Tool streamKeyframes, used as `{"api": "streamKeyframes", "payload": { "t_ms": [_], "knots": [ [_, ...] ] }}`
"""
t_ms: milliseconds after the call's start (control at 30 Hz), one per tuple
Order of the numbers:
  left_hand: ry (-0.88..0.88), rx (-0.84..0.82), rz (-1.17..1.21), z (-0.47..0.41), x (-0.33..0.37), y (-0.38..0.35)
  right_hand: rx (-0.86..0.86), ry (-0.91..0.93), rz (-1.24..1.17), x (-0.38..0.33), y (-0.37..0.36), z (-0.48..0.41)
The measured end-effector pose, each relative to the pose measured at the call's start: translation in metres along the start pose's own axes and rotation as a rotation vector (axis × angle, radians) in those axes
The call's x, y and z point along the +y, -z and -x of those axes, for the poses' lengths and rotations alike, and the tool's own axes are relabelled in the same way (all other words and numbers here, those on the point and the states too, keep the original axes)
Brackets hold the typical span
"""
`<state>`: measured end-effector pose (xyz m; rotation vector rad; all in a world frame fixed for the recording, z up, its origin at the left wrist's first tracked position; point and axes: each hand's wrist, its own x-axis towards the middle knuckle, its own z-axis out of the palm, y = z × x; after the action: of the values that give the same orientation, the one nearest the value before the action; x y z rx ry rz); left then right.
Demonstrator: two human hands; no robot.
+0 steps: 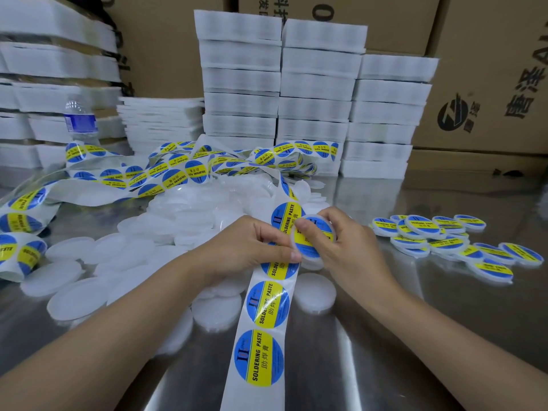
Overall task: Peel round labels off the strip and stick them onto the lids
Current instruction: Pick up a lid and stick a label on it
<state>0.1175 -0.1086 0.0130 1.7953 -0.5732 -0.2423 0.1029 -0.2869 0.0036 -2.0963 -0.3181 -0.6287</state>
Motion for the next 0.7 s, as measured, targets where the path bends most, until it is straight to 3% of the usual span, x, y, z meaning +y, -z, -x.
{"api": "streamKeyframes", "payload": {
  "t_ms": [333, 700],
  "knots": [
    [0.018, 0.001, -0.008, 0.0006, 0.0008, 0.0006, 0.001, -0.012, 0.05, 0.0005, 0.0042, -0.0037],
    [0.054, 0.057, 0.149, -0.0012, 0.0012, 0.0006, -0.061, -0.08, -0.164, -0.0041, 0.0036, -0.0012]
  ]
}}
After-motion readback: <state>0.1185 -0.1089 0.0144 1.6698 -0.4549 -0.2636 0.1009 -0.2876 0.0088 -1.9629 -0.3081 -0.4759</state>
